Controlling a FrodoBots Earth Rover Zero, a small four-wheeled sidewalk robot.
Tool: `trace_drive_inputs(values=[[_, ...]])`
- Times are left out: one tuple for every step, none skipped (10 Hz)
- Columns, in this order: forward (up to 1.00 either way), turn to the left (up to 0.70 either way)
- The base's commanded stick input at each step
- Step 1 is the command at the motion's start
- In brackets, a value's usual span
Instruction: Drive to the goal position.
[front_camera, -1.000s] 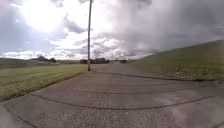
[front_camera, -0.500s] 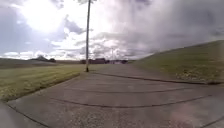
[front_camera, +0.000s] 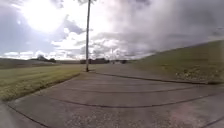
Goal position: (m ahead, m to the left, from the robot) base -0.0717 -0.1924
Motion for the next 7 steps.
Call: trace_drive_inputs(values=[[1.00,0.00],[1.00,0.00],[1.00,0.00],[1.00,0.00],[1.00,0.00],[1.00,0.00],[1.00,0.00]])
